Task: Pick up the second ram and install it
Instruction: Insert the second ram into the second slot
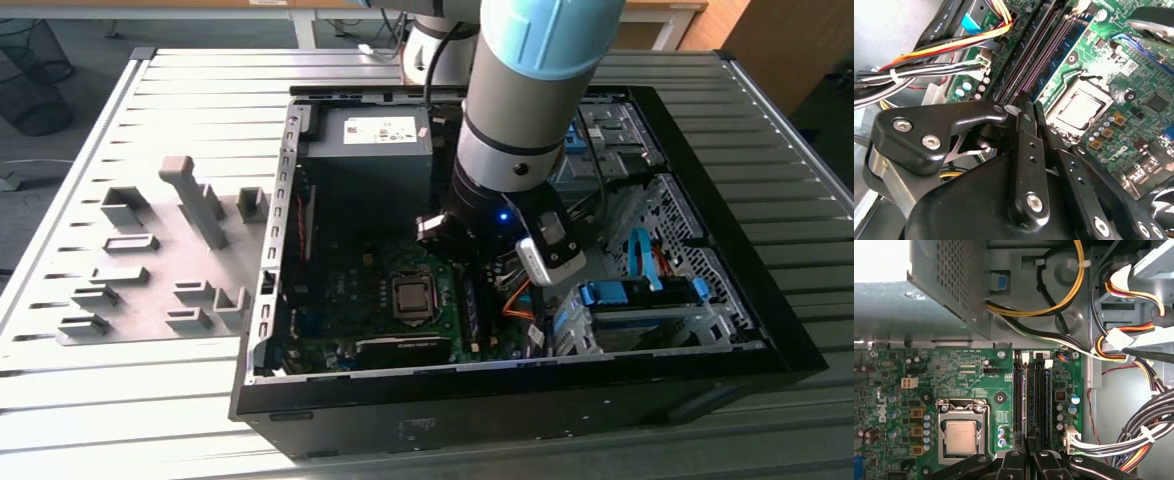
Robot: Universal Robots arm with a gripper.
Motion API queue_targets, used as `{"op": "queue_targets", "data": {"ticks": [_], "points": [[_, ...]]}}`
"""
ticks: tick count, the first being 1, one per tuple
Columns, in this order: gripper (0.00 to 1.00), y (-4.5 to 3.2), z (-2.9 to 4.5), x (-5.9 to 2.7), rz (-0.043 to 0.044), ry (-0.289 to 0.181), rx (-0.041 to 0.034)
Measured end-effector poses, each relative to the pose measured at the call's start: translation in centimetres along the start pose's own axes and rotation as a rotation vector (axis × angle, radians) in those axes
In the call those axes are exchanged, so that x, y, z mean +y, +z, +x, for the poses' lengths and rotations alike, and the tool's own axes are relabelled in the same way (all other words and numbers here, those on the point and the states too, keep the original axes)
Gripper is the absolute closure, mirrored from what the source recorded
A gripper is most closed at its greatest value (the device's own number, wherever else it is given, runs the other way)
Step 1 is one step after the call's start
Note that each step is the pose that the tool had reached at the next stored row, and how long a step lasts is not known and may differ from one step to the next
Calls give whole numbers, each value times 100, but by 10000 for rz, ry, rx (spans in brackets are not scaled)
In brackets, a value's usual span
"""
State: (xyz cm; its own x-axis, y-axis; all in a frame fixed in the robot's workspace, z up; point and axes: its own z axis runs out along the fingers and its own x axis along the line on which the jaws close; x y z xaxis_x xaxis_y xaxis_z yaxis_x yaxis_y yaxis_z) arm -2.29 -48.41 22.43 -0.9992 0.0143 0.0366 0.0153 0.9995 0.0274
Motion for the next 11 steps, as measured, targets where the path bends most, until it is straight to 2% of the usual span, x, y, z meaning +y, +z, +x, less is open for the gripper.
{"op": "queue_targets", "data": {"ticks": [6,11], "points": [[86,13,-1,24,-1,-25,0],[86,34,-1,24,7,-227,6]]}}
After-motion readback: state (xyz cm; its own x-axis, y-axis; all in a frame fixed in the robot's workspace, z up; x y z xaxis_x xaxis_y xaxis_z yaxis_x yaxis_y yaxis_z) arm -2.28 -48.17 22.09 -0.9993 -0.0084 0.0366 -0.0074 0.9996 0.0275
